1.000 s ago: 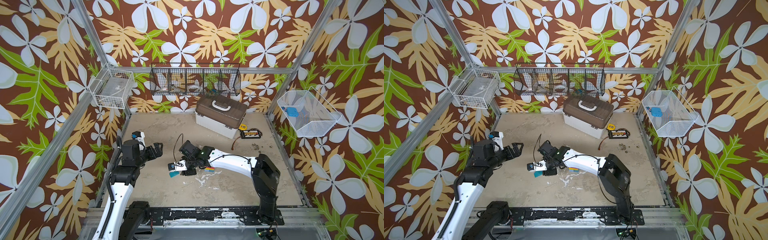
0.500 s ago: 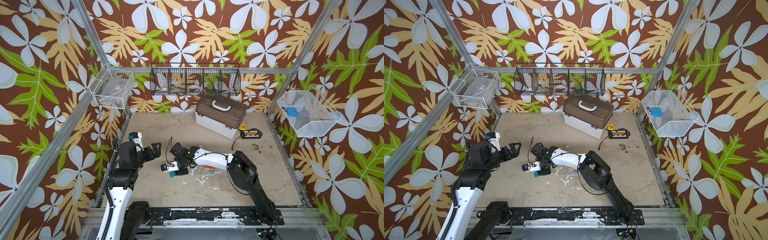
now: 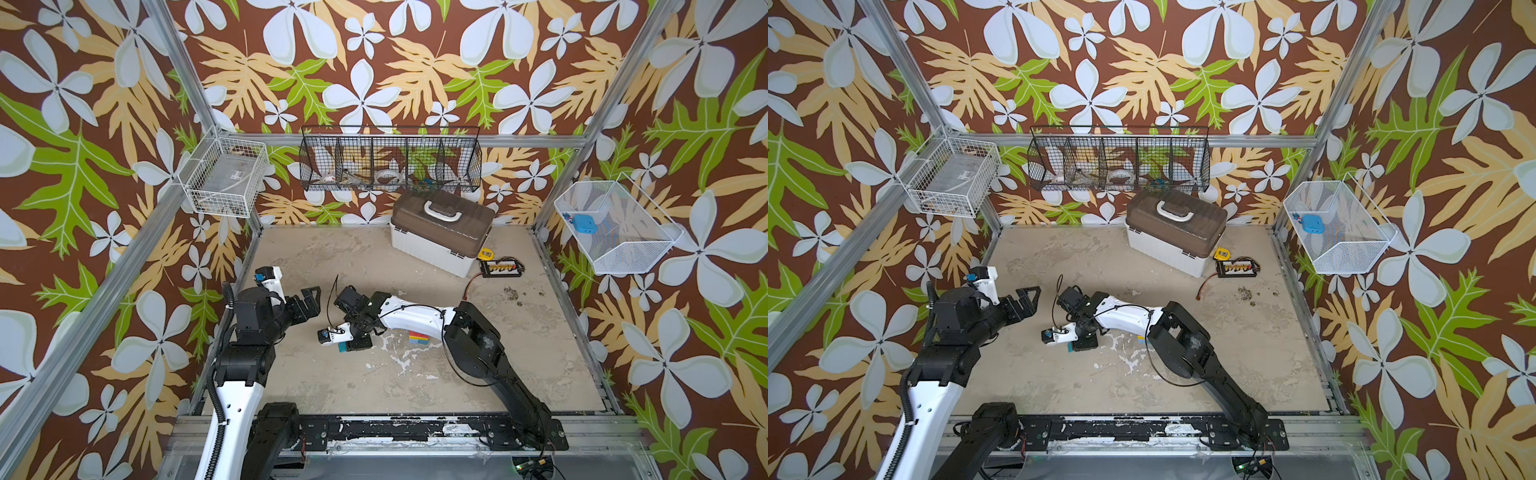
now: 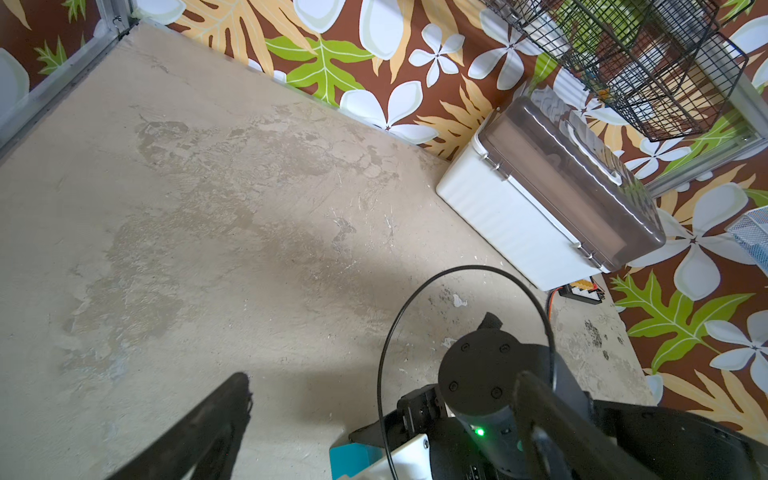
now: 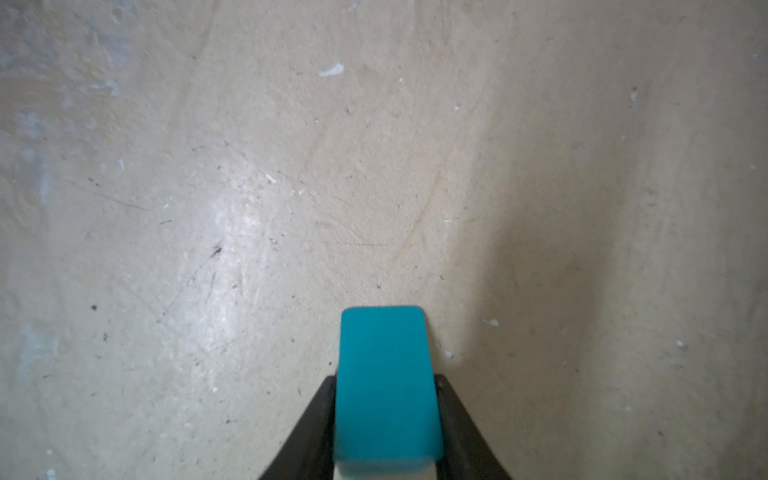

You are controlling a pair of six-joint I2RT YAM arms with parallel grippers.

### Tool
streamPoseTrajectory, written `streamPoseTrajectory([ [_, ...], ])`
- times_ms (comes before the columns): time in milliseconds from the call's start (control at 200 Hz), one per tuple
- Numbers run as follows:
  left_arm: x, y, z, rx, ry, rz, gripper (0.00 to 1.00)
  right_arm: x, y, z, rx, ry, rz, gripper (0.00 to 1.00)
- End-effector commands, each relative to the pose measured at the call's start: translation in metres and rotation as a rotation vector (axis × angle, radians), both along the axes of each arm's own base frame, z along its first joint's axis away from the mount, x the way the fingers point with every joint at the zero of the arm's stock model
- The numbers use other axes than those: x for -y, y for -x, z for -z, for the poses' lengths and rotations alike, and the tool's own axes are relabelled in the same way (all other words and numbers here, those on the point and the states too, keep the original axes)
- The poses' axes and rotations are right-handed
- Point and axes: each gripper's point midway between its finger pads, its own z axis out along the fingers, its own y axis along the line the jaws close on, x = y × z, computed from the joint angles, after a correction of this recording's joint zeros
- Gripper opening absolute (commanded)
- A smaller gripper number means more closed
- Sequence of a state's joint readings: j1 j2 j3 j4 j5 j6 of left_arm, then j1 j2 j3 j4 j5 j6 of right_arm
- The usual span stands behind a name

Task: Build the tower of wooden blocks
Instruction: 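Lower the right gripper onto the teal wedge and close on it, then lift the teal wedge with the right gripper and carry it above the stack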

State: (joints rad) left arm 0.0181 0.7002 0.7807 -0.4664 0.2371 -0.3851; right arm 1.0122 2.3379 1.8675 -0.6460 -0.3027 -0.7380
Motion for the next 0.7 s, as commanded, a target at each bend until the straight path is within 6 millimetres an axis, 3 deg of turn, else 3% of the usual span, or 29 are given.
streamPoseTrajectory([
  [0,0.000,-0.002,-0.004,0.020,-0.003,0.000,1.00,0.006,0.008,0.004,-0.038,0.028,-0.016,0.37],
  [165,0.000,-0.001,-0.005,0.024,-0.002,0.001,1.00,0.009,0.011,0.006,-0.056,0.049,-0.017,0.26],
  [340,0.000,-0.001,-0.006,0.029,-0.001,0.004,1.00,0.013,0.016,-0.004,-0.075,0.046,-0.011,0.16],
  [480,0.001,0.000,-0.006,0.031,0.000,0.007,1.00,0.018,0.022,-0.025,-0.075,0.022,-0.011,0.12],
  [696,0.010,0.000,-0.005,0.034,0.021,0.060,1.00,0.034,0.030,-0.075,-0.049,-0.020,0.004,0.10],
])
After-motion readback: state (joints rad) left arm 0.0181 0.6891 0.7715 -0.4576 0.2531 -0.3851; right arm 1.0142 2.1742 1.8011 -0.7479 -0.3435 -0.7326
